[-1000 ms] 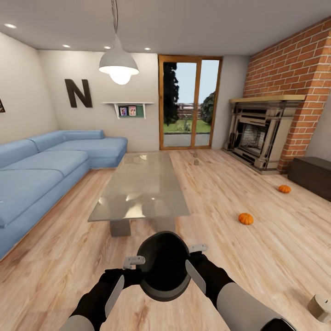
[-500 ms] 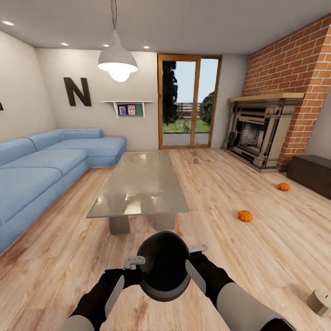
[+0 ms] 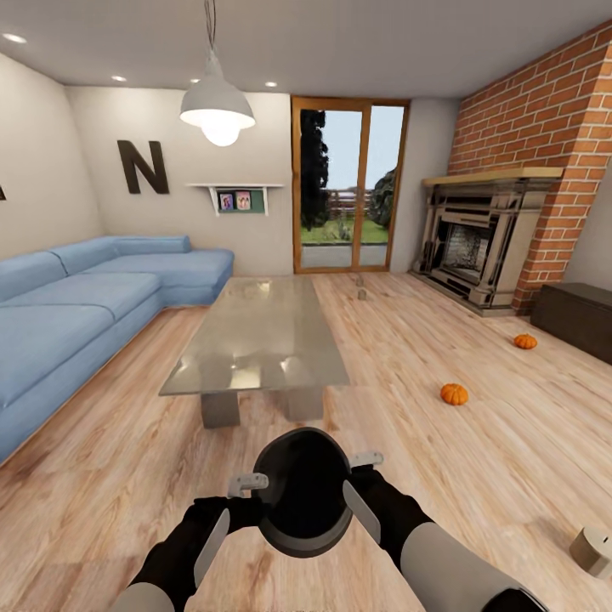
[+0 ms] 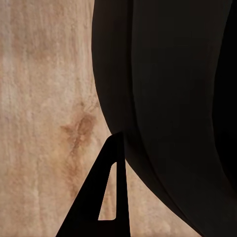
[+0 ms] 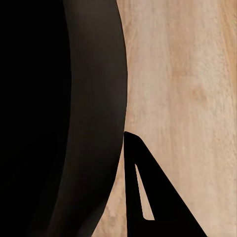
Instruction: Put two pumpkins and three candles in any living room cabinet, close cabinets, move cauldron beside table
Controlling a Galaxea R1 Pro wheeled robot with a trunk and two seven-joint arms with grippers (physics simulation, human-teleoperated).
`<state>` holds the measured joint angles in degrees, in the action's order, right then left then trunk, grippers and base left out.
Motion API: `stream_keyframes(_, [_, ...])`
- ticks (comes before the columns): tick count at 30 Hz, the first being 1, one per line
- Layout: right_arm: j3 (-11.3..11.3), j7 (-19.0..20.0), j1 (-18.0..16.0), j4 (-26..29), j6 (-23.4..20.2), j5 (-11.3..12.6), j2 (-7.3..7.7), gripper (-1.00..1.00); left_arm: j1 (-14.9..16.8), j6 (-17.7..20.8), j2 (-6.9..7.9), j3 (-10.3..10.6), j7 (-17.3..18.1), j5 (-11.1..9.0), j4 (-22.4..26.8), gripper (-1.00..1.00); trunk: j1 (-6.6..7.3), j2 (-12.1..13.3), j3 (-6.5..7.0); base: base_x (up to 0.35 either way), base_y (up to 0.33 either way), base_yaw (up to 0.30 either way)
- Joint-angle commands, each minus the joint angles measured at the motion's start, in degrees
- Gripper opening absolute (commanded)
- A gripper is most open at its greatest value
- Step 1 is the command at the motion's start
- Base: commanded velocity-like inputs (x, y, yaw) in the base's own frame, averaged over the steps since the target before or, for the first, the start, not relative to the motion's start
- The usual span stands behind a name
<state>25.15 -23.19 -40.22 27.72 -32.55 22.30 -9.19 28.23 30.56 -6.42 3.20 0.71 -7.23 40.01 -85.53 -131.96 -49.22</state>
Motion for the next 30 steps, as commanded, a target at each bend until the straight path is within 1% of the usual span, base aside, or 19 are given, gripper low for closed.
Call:
stream_keyframes(1, [1.2,0.7,0.0,2.1,0.5,1.3,-0.57,-1.0,0.1,0.4,-0.03,0.1,0.4,-2.6,0.0,-1.0,-0.21,-0.4,-0.23,0.0,0.0,0.0])
stream_keyframes(28, [1.2,0.8,0.0,2.1,0.4,1.3,-0.62,-1.0,0.1,0.4,0.0,0.1,0.5,-2.6,0.1,-1.0,-6.14,-11.3,-5.08,0.0,0.0,0.0])
stream_keyframes(30, [1.2,0.8,0.0,2.0,0.4,1.3,-0.62,-1.0,0.1,0.4,0.0,0.1,0.5,-2.6,0.1,-1.0,-6.19,-11.3,-5.52,0.0,0.0,0.0])
